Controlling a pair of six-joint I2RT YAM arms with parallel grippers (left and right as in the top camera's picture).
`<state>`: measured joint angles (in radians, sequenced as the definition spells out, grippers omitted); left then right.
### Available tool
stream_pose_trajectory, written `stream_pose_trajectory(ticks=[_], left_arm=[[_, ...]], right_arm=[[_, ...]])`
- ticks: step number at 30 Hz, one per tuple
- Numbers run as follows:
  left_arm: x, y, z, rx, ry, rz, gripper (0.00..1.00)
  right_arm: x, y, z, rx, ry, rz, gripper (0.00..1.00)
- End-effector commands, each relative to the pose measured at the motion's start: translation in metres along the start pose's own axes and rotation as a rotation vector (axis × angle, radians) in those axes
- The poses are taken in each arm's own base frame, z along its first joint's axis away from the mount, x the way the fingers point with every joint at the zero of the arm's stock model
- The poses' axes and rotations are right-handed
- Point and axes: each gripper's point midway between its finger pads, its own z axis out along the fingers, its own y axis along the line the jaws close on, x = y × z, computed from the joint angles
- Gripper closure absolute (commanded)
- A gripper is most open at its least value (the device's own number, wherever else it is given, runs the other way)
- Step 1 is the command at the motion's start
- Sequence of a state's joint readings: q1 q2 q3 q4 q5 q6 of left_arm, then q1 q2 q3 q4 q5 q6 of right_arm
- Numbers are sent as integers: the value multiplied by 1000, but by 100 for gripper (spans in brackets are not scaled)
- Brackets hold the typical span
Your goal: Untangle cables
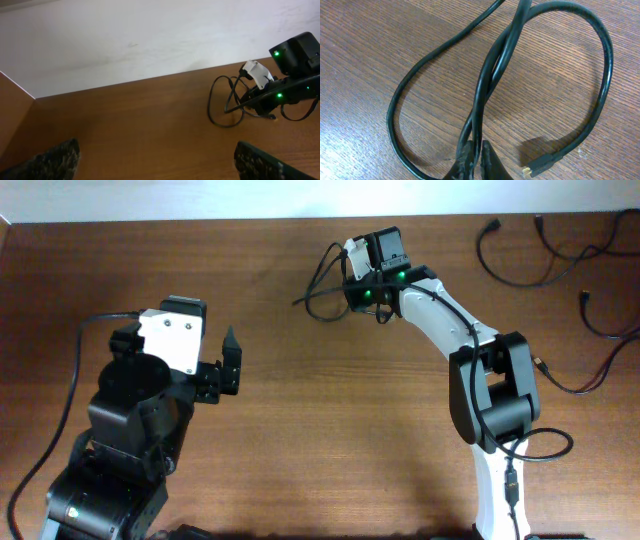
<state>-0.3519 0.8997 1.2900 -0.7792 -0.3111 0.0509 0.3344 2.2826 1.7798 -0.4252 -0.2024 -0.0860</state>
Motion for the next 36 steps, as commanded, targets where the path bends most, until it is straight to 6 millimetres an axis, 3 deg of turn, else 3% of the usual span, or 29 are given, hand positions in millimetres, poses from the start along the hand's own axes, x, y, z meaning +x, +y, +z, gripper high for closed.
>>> stream_pose_trajectory(ticks=[1, 12, 14, 20, 26, 31, 32, 33, 36], left_arm=[[1, 1, 0, -2, 1, -15, 1], [1, 1, 0, -2, 1, -15, 1], [1, 1, 0, -2, 1, -15, 1], [1, 1, 0, -2, 1, -15, 1], [1, 1, 0, -2, 1, -15, 1], [1, 1, 0, -2, 1, -15, 1], [1, 1, 0, -2, 1, -15, 1], [1, 1, 0, -2, 1, -15, 1], [1, 1, 0, -2, 2, -15, 1]], right_arm=[[0, -1, 1, 5, 2, -2, 90], [4, -2, 5, 4, 11, -4, 91], [4, -2, 5, 4, 12, -4, 77], [4, -2, 5, 5, 10, -8, 76], [2, -3, 7, 6, -3, -10, 80], [17, -4, 23, 2, 32, -3, 80], [19, -5, 25, 2, 38, -2, 96], [20, -5, 25, 1, 40, -2, 96], [0, -2, 5, 2, -4, -18, 96]])
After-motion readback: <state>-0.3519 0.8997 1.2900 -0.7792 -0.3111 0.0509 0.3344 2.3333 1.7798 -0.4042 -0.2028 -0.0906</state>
